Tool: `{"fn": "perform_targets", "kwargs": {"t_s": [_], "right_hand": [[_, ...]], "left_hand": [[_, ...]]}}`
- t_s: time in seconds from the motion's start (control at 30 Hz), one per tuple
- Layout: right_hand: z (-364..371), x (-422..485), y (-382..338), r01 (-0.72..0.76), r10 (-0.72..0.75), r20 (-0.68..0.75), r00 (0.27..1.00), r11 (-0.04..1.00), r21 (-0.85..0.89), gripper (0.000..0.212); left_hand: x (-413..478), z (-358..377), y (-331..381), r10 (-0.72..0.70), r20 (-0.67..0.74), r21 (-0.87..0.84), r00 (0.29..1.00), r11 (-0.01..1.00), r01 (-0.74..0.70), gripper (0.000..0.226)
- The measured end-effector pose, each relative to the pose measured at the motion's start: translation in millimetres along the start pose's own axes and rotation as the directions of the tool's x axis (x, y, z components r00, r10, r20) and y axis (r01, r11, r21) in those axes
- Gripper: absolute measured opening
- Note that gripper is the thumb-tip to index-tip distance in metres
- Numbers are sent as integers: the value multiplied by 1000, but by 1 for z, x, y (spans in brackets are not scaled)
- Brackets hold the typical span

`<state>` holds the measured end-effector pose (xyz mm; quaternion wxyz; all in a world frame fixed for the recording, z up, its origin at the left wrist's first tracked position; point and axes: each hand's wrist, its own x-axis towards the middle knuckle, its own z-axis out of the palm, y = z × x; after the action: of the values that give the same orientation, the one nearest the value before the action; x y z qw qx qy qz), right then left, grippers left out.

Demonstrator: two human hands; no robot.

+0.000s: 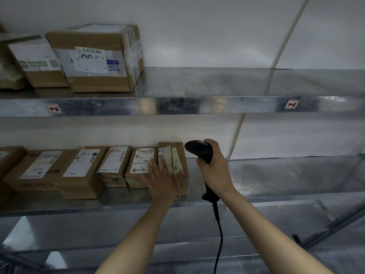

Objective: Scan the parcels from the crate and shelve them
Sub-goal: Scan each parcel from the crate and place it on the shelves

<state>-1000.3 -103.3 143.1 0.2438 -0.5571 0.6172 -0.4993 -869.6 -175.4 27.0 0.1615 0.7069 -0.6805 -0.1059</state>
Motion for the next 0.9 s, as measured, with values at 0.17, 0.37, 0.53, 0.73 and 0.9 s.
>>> {"fn": "perform_targets", "kwargs": {"t_s": [0.17, 0.37, 0.53, 0.73, 0.9], "right_hand": [[5, -1, -8, 27, -28, 19, 999, 999, 21, 48], [19, -5, -22, 74, -75, 66, 995, 997, 23, 50], [43, -12, -37, 107, -114, 154, 981, 993, 55, 54], [90, -35, -66, 135, -169, 309, 936, 982, 129, 51], [139, -63, -99, 148, -228, 422, 878, 966, 213, 49]], "left_hand": [[-1, -11, -7, 18, 0, -51, 1000, 999, -18, 88], [-9, -37, -41, 16, -58, -74, 998, 997, -20, 91], [-30, -66, -87, -73, -113, -72, 991, 995, 65, 99], [-71, -98, -160, -191, -173, -73, 966, 981, 181, 94], [-110, -130, -223, -334, -208, -58, 919, 942, 330, 101]]}}
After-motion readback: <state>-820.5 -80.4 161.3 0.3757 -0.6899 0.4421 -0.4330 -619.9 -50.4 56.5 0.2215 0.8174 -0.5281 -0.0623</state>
